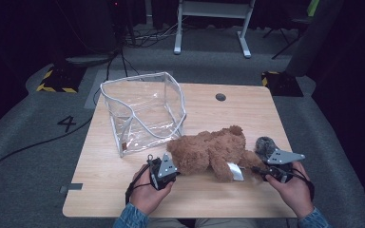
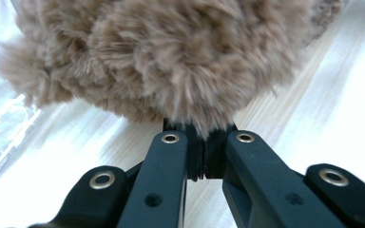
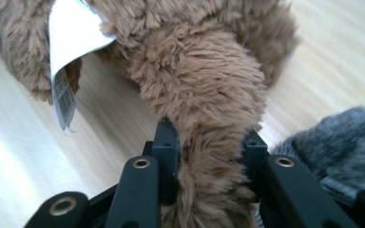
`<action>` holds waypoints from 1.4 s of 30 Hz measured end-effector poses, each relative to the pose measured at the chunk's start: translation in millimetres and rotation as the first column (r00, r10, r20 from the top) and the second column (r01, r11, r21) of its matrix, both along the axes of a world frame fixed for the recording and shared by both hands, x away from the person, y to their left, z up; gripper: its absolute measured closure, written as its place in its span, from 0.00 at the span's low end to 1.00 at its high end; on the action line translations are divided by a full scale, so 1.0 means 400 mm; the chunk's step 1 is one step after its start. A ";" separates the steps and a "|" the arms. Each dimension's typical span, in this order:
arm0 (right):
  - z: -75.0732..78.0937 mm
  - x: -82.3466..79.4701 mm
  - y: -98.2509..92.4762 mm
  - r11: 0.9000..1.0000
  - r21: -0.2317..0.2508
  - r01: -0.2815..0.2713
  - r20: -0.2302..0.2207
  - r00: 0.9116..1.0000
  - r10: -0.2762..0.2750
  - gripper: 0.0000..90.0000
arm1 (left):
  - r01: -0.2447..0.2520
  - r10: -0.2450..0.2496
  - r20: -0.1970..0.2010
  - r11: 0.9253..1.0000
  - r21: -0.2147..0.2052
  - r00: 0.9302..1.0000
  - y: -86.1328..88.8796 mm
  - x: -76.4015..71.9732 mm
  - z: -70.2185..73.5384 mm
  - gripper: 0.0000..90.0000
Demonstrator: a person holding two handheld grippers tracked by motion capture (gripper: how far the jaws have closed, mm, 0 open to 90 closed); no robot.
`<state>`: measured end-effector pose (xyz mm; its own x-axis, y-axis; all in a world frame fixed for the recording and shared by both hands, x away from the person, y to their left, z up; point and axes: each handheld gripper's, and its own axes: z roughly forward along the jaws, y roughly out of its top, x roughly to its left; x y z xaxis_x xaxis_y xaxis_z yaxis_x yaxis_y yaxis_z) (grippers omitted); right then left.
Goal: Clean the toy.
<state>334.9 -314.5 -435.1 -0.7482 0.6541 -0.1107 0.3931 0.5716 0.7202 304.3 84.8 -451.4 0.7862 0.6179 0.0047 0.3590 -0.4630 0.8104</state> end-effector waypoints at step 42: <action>0.102 -0.038 -0.037 0.986 0.164 -0.014 0.101 0.995 -0.003 0.42 | 0.012 -0.012 -0.044 1.000 0.001 0.999 0.028 -0.018 -0.009 1.00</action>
<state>319.5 -329.2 -394.3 -0.7424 0.6656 -0.0768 0.3111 0.4439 0.8403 297.1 96.0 -454.9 0.7927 0.6088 -0.0295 0.3892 -0.4683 0.7932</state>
